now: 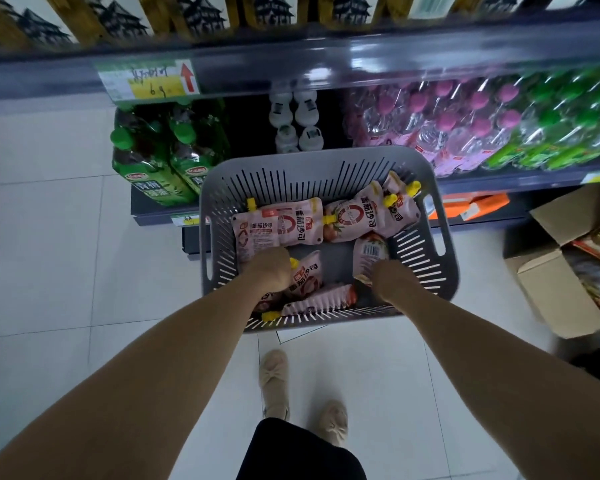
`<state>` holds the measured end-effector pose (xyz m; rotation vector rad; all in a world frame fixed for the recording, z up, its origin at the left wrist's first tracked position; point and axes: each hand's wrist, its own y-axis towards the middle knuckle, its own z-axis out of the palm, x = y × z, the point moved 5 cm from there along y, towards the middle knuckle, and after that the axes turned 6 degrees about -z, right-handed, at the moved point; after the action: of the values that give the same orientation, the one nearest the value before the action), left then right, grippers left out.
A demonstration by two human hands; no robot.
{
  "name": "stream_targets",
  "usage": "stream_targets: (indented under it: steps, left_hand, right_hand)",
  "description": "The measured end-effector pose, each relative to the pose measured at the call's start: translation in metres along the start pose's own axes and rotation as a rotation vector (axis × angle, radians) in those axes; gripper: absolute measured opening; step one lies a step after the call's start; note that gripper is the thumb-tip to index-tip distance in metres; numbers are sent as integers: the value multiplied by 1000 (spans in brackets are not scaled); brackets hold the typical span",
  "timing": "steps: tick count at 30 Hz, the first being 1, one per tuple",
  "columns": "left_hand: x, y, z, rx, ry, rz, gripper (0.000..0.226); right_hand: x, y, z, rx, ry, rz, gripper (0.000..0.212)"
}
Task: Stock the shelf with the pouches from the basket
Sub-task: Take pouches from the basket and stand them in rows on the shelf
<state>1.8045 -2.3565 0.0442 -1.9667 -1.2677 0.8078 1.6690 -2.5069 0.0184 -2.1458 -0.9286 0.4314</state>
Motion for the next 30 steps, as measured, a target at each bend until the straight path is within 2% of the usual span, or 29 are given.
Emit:
stream_targets:
  steps: [5,7,9,11,14,17,21,26,30]
  left_hand:
    - [-12,-15,-17,-83,-152,-3,20]
    - [-17,-24,-31,-109,-210,15,4]
    - [-23,-37,-49,-122,-259,35,18]
    - [-31,-56,-69,-138,-341,83,9]
    - [-38,-83,-99,-147,-515,116,32]
    - [-41,-116,-134,-165,-593,151,33]
    - [-42,-163,-176,-210,-768,176,34]
    - [-58,-235,-229,-263,-849,373,24]
    - [-64,-293,-275,-367,-925,529,15]
  right_hand:
    - [-12,-12,-41,-194,101,-10,26]
    - [-18,-20,-60,-237,195,5,17]
    - [-18,-32,-76,-272,229,-21,14]
    - [-16,-51,-89,-305,231,-73,19]
    - [-16,-79,-111,-383,309,-96,26]
    - [-20,-117,-150,-449,516,-104,38]
    - [-25,-173,-202,-536,910,-112,23]
    - [-19,-254,-265,-733,1110,-232,10]
    - [-16,-315,-316,-922,1173,-351,25]
